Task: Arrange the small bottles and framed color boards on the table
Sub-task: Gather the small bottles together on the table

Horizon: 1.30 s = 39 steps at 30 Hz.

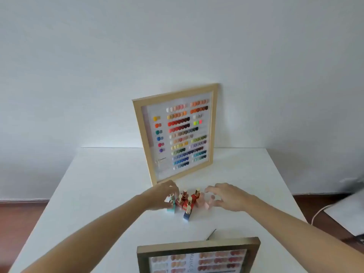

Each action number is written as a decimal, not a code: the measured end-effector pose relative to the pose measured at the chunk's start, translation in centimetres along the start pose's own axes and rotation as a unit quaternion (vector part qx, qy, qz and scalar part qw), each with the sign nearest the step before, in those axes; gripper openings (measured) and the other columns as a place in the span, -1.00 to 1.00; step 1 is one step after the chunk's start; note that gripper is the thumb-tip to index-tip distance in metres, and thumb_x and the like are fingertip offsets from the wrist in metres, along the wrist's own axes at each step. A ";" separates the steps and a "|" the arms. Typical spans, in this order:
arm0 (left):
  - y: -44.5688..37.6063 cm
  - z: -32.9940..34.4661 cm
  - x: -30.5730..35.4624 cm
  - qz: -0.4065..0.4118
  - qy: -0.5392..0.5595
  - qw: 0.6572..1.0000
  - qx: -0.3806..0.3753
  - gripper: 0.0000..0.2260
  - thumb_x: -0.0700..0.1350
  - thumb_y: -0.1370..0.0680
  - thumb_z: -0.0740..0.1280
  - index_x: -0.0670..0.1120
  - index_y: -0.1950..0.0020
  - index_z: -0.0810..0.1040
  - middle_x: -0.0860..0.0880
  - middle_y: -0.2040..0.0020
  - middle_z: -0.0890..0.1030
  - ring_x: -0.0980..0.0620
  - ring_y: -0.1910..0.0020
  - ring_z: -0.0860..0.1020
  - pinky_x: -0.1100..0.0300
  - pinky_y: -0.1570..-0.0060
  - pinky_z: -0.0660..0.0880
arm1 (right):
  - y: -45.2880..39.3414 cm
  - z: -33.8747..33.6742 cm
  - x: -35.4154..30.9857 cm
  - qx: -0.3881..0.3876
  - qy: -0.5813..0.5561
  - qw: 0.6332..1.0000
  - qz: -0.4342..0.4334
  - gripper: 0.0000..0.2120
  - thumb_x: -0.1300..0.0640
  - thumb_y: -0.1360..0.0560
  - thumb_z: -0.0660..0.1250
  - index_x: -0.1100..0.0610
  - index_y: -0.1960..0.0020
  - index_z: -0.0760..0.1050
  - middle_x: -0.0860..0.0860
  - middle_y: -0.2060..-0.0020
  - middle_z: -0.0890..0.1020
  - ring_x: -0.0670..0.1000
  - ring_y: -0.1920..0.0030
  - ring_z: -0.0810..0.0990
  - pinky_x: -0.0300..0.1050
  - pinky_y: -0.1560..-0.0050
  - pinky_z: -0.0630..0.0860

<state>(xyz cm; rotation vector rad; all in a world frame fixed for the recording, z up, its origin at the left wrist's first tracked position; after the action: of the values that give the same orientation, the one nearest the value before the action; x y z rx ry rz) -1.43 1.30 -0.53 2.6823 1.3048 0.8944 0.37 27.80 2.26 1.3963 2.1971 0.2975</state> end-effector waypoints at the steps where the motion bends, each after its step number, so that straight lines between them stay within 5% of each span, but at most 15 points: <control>1: -0.2 0.3 -0.1 -0.003 -0.010 1.000 -0.002 -0.73 -0.06 -0.48 0.42 0.06 -0.16 0.50 0.07 -0.30 0.42 0.07 -0.09 0.49 0.19 -0.10 0.49 | -0.3 0.1 -0.2 0.002 -0.001 1.000 -0.003 -0.63 -0.04 -0.54 0.23 -0.16 -0.33 0.31 0.01 -0.05 0.53 -0.01 0.09 0.47 -0.11 0.05 0.43; 12: -0.9 2.6 -0.5 -0.071 -0.026 0.997 -0.017 -0.78 -0.14 -0.55 0.33 0.00 -0.18 0.60 -0.01 -0.26 0.45 -0.05 -0.10 0.54 0.07 -0.14 0.51 | -3.7 2.3 -0.6 -0.042 0.005 0.999 0.001 -0.70 0.17 -0.55 0.23 -0.04 -0.25 0.38 0.09 -0.03 0.49 0.14 -0.01 0.53 0.02 -0.05 0.50; 24: -0.7 2.5 -1.2 -0.082 -0.054 0.995 0.010 -0.82 -0.18 -0.54 0.35 -0.08 -0.13 0.64 -0.03 -0.18 0.57 -0.01 -0.10 0.57 0.22 -0.14 0.50 | -4.4 3.1 0.4 -0.004 0.054 0.998 -0.035 -0.78 0.22 -0.59 0.13 0.17 -0.11 0.53 0.15 0.02 0.58 0.16 0.03 0.59 0.04 0.02 0.55; 33: 1.7 -2.2 -0.5 -0.084 -0.067 0.993 0.042 -0.83 -0.11 -0.51 0.41 -0.02 -0.09 0.64 0.07 -0.17 0.59 0.18 -0.05 0.52 0.59 0.10 0.34 | -0.3 1.7 6.0 0.099 -0.119 0.987 0.036 -0.79 0.17 -0.57 0.20 0.18 -0.09 0.57 0.10 0.02 0.65 0.07 0.05 0.61 -0.05 0.03 0.56; 39: -2.4 -6.3 4.6 -0.027 -0.089 0.994 0.055 -0.81 -0.11 -0.50 0.41 0.01 -0.11 0.63 0.11 -0.21 0.57 0.22 -0.08 0.47 0.58 0.13 0.31 | 5.1 0.5 12.3 0.180 -0.200 0.957 0.107 -0.86 0.29 -0.53 0.20 0.21 0.11 0.53 0.06 0.13 0.72 -0.02 0.16 0.67 -0.05 0.10 0.60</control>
<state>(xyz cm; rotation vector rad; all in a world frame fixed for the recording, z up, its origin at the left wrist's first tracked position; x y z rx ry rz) -4.10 4.80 6.33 2.7167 1.4175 0.5778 0.45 40.94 0.35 1.7161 1.8227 -0.3068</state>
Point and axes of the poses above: each hand's wrist, its own y-axis away from the middle knuckle, its own z-axis out of the palm, x = y × z, the point moved 2 cm from there along -y, towards the middle knuckle
